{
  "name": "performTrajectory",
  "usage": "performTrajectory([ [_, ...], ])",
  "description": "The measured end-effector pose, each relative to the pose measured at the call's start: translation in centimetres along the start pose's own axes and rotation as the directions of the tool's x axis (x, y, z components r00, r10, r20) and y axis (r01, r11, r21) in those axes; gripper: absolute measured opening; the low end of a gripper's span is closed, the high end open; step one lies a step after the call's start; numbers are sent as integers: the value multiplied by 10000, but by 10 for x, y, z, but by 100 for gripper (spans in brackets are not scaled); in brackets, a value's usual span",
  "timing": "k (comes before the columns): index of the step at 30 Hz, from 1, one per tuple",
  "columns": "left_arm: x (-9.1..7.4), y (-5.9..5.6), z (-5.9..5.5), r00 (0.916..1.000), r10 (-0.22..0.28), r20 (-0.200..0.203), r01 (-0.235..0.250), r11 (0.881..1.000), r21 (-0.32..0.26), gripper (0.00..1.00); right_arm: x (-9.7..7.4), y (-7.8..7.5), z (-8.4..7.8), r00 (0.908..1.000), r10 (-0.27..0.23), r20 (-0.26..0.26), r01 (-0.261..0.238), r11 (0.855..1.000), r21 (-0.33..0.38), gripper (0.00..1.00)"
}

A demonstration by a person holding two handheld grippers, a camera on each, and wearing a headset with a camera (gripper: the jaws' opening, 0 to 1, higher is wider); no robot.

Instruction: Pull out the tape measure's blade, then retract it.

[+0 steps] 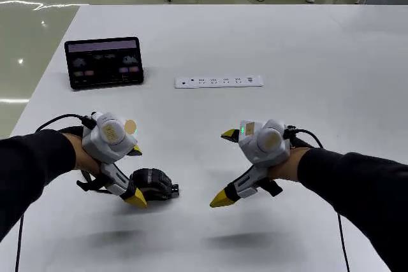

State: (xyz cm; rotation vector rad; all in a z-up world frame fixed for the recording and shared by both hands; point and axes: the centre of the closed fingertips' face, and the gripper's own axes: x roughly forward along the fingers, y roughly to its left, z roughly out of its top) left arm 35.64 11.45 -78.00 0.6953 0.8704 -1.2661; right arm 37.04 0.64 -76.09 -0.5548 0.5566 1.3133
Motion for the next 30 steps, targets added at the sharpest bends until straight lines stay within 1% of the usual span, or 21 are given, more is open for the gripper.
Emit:
performTrajectory([
  [2, 4, -1, 3, 9999, -97, 131, 95, 9999, 123, 69, 6, 1, 2, 9999, 118, -25, -118, 9999, 32, 99],
  [4, 7, 0, 2, 9999, -141, 24, 140, 9999, 90, 64, 11, 3, 3, 9998, 197, -47, -197, 9998, -14, 98],
  [5, 9, 1, 1, 9999, -100, -25, 100, 9998, 175, 59, 14, 3, 2, 9997, 216, -72, -217, 9998, -40, 97],
  [7, 13, 4, 0, 9998, 94, -191, -80, 9974, 719, 52, 19, 3, 2, 9995, 298, -115, -299, 9995, -68, 94],
  [8, 15, 4, 0, 9997, 113, -208, -96, 9968, 797, 49, 20, 3, 1, 9994, 311, -142, -312, 9995, -84, 92],
  [10, 19, 3, -1, 9998, -27, -196, 47, 9944, 1057, 45, 24, 4, 1, 9992, 355, -188, -355, 9994, -37, 88],
  [11, 21, 2, -1, 9996, -50, -264, 79, 9940, 1088, 41, 26, 5, 1, 9990, 399, -203, -399, 9992, -21, 86],
  [12, 22, 2, -2, 9996, -43, -280, 76, 9930, 1179, 39, 28, 6, 1, 9988, 444, -227, -445, 9990, -48, 84],
  [13, 23, 3, -2, 9995, 62, -295, -25, 9921, 1254, 38, 30, 8, 1, 9983, 509, -279, -512, 9986, -115, 81],
  [15, 24, -1, -2, 9994, -114, -313, 160, 9887, 1492, 33, 35, 10, 0, 9970, 612, -469, -628, 9974, -347, 80],
  [16, 25, 0, -2, 9992, 133, -365, -59, 9805, 1964, 33, 38, 12, 0, 9961, 667, -583, -691, 9968, -409, 78],
  [17, 25, 0, -5, 9984, 208, -529, -84, 9746, 2240, 33, 40, 13, 1, 9956, 713, -616, -740, 9964, -425, 76],
  [18, 26, -1, -4, 9984, 171, -537, -54, 9772, 2120, 33, 42, 13, 3, 9954, 729, -628, -760, 9960, -476, 75],
  [19, 27, 0, -4, 9978, 253, -616, -120, 9782, 2073, 33, 45, 15, 5, 9950, 787, -620, -818, 9954, -507, 73],
  [21, 27, 2, -4, 9976, 331, -614, -198, 9782, 2066, 32, 48, 19, 8, 9926, 1019, -661, -1050, 9935, -450, 68],
  [22, 27, 2, -4, 9976, 348, -599, -222, 9799, 1983, 32, 49, 20, 9, 9922, 1060, -659, -1100, 9922, -595, 65],
  [26, 27, 2, -4, 9978, 426, -518, -324, 9824, 1839, 32, 56, 21, 12, 9915, 1146, -610, -1194, 9894, -822, 64],
  [28, 27, 2, -4, 9980, 451, -446, -368, 9846, 1711, 32, 60, 21, 11, 9910, 1169, -647, -1221, 9890, -830, 62],
  [30, 28, 3, -5, 9979, 507, -403, -436, 9861, 1601, 32, 65, 21, 8, 9904, 1149, -774, -1216, 9887, -880, 57],
])
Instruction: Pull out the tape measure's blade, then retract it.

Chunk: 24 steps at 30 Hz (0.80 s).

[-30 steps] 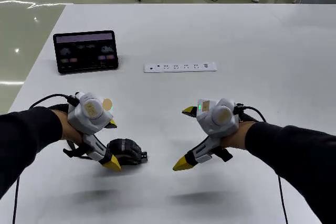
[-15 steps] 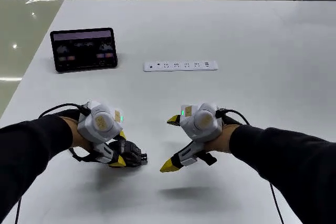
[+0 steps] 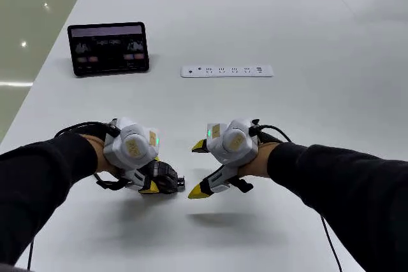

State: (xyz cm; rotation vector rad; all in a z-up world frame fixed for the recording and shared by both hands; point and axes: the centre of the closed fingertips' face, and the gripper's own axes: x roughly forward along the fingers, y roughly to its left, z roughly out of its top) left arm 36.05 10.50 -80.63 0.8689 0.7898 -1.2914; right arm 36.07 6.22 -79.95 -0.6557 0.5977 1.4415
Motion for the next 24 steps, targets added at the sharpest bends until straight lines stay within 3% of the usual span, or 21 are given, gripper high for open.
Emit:
performTrajectory([
  [5, 1, 0, 0, 10000, 68, 4, -68, 10000, 40, 31, 13, 6, -7, 9999, 108, -75, -106, 9994, 321, 47],
  [9, 1, 0, 0, 10000, -32, 90, 33, 10000, -64, 32, 23, 9, -15, 9991, 117, -398, -114, 9999, 84, 35],
  [14, 1, 0, 0, 9999, -116, 91, 118, 9997, -198, 32, 28, 7, -17, 9985, 188, -514, -182, 9998, 130, 33],
  [19, 1, 1, -1, 9997, -116, 192, 121, 9996, -259, 32, 32, 4, -17, 9985, 374, -404, -351, 9979, 541, 23],
  [24, 1, 0, -1, 9998, -105, 191, 109, 9997, -210, 32, 37, 4, -15, 9981, 430, -436, -416, 9986, 332, 22],
])
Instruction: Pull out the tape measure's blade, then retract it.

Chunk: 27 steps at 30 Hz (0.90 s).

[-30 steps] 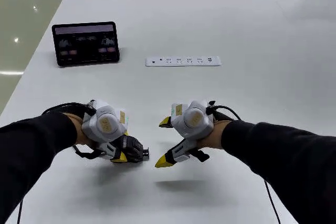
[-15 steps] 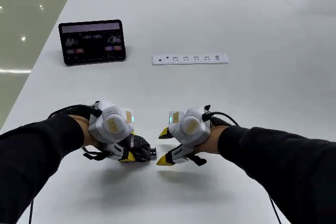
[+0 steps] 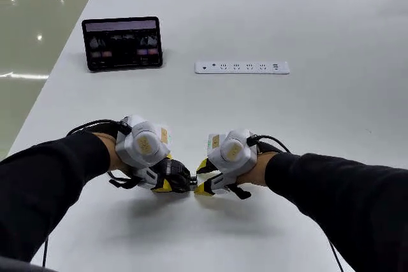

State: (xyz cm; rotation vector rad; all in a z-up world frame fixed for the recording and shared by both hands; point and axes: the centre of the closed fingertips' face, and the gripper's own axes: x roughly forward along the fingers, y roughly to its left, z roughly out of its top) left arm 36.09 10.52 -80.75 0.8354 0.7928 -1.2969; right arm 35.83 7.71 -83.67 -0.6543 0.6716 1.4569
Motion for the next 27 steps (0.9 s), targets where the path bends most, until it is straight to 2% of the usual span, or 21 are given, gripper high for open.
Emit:
performTrajectory([
  [3, 0, 0, 0, 10000, -18, 14, 18, 10000, -11, 32, 3, 2, 0, 9998, 164, -63, -165, 9998, -97, 13],
  [9, 0, 0, 0, 10000, -37, 41, 37, 10000, -31, 32, 7, 2, 2, 9997, 242, -106, -244, 9994, -239, 12],
  [10, 0, 0, 0, 10000, -34, 36, 34, 10000, -27, 32, 7, 3, 3, 9995, 303, -74, -306, 9985, -449, 12],
  [12, 0, 0, 1, 10000, -21, -17, 21, 10000, -11, 32, 5, 1, 2, 9990, 447, 6, -447, 9989, -116, 11],
  [19, -1, 0, 0, 9999, -83, 146, 83, 10000, -49, 32, 4, 3, 1, 9983, 560, -150, -563, 9982, -227, 8],
  [27, 0, 0, 1, 9998, -67, 213, 73, 9996, -258, 32, -5, 1, -10, 9988, 440, -219, -443, 9989, -129, 8],
])
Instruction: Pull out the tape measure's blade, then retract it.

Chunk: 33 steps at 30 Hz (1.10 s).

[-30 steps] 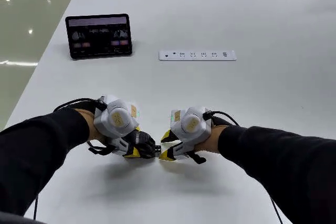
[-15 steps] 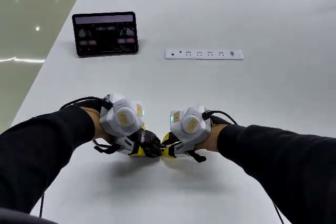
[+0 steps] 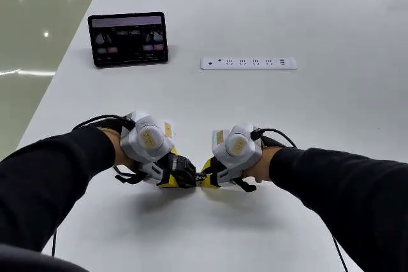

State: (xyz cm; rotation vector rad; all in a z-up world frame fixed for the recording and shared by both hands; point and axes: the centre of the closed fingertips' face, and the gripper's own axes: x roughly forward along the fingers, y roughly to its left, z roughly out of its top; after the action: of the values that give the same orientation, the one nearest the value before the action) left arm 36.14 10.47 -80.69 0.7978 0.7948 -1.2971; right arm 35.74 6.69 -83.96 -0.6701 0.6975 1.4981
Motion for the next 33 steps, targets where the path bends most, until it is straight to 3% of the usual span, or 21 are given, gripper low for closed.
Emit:
performTrajectory([
  [33, -1, 0, 0, 9998, 131, 179, -125, 9994, -315, 33, -20, -2, -27, 9988, -293, -383, 300, 9994, 195, 8],
])
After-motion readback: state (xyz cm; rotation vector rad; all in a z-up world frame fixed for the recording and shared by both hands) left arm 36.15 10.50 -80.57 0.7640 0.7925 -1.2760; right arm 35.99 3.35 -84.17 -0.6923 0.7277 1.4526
